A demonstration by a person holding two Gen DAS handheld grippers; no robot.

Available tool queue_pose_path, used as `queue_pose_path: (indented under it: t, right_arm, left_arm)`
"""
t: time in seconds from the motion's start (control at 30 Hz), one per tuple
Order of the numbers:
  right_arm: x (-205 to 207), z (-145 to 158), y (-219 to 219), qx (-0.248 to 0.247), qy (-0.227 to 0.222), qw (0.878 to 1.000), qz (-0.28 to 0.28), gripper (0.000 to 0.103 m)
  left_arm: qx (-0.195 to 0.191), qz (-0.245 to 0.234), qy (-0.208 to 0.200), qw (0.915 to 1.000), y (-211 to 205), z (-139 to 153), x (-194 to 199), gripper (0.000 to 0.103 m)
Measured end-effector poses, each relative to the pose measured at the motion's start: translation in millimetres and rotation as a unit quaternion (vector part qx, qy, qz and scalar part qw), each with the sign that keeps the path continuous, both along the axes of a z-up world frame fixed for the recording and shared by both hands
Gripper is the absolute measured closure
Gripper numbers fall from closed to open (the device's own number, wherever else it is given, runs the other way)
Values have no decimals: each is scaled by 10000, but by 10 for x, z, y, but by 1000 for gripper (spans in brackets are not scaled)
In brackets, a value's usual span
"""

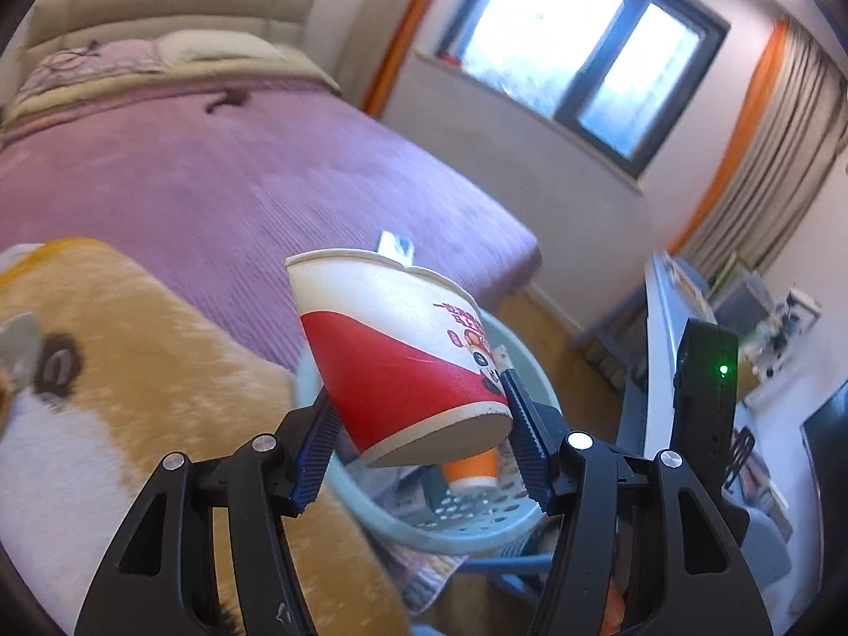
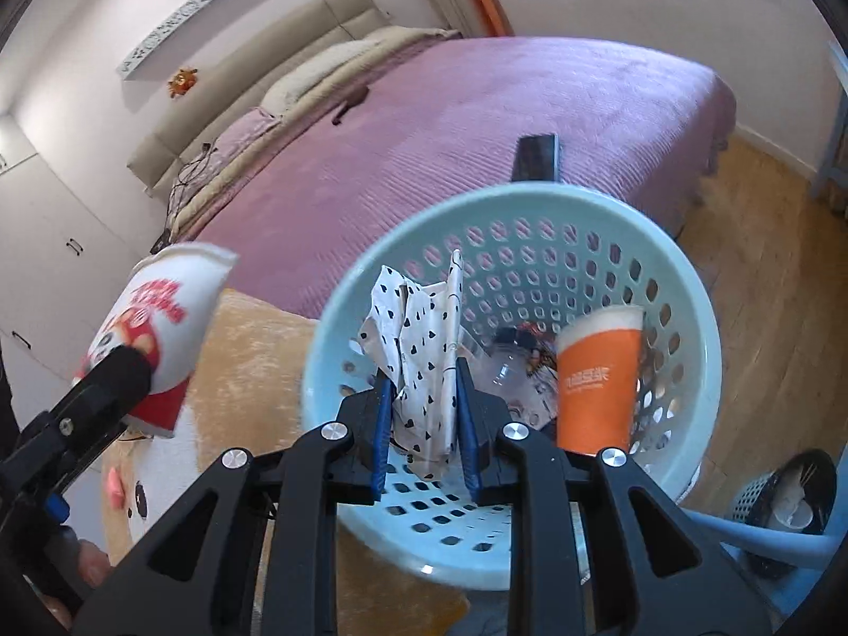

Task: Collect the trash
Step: 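Carry the paper cup and white paper to the blue basket and release both, then grasp the pink bag with the left tool while the right tool grasps the brown booklet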

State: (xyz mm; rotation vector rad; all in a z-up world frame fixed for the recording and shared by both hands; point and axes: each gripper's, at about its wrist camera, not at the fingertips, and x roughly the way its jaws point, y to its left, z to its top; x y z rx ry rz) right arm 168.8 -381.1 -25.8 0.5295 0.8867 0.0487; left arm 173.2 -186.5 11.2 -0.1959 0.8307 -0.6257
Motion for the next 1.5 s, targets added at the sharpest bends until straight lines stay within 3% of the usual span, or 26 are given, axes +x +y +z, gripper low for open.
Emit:
queue_pose_path:
  t: [0.13, 0.17, 0.2, 0.23, 0.27, 0.53, 0.67, 0.83, 0.9, 0.97, 1.03, 1.13, 1.23, 1.37, 1.5]
  right_arm:
    - [30, -150, -110, 72, 173, 9998, -107, 79]
    - [29, -173, -132, 66, 186, 9997, -141, 70]
    - [20, -203, -160, 19, 240, 9994, -231, 61]
    - [10, -224, -186, 10, 268, 9992, -307, 36]
    - [-31, -244, -228, 43, 250, 9987, -450, 29]
    - [-199, -305, -354, 169, 200, 9981, -562, 29]
    - [-279, -156, -225, -414, 16, 9973, -601, 29]
    - [-337, 158, 54, -809, -457, 9950, -359, 29]
    - [-355, 281, 218, -1002, -649, 9926, -209, 27]
    - [-361, 389, 406, -1186, -840, 9894, -17, 19]
    - [-362, 469, 606, -1306, -991, 9863, 198, 18]
    - [-343, 543, 963, -1356, -1111, 9821, 696, 18]
    - [-298, 567, 1331, -1266, -1156, 9798, 1029, 17]
    - [-211, 396, 1841, -812, -835, 9805, 1583, 13]
    - [-116, 265, 2419, -872, -643, 9706, 2150, 13]
  left_arm:
    - [38, -144, 116, 9998, -201, -91, 112, 45]
    - [91, -159, 144, 9997, -251, -111, 126, 44]
    - [180, -179, 150, 9996, -317, -122, 141, 32]
    - [232, -200, 130, 9994, -374, -111, 199, 20]
    - [278, -205, 43, 9994, -405, -121, 187, 18]
    - [557, -249, -4, 9981, -272, -239, 13, 18]
    - [928, -189, -204, 9953, -139, -304, -152, 18]
    - [616, 311, -298, 9972, 418, -214, -405, 18]
    - [749, 621, -404, 9944, 637, -178, -505, 18]
    - [1009, 1119, -556, 9870, 926, -148, -619, 18]
    - [1167, 1583, -632, 9784, 1199, -119, -706, 15]
    - [1203, 2080, -644, 9686, 1600, -78, -800, 13]
    - [1224, 2696, -560, 9535, 2070, -24, -857, 12]
    - [1579, 3959, -357, 9039, 2775, -40, -893, 12]
    - [1162, 4346, 61, 8931, 3323, -105, -866, 12]
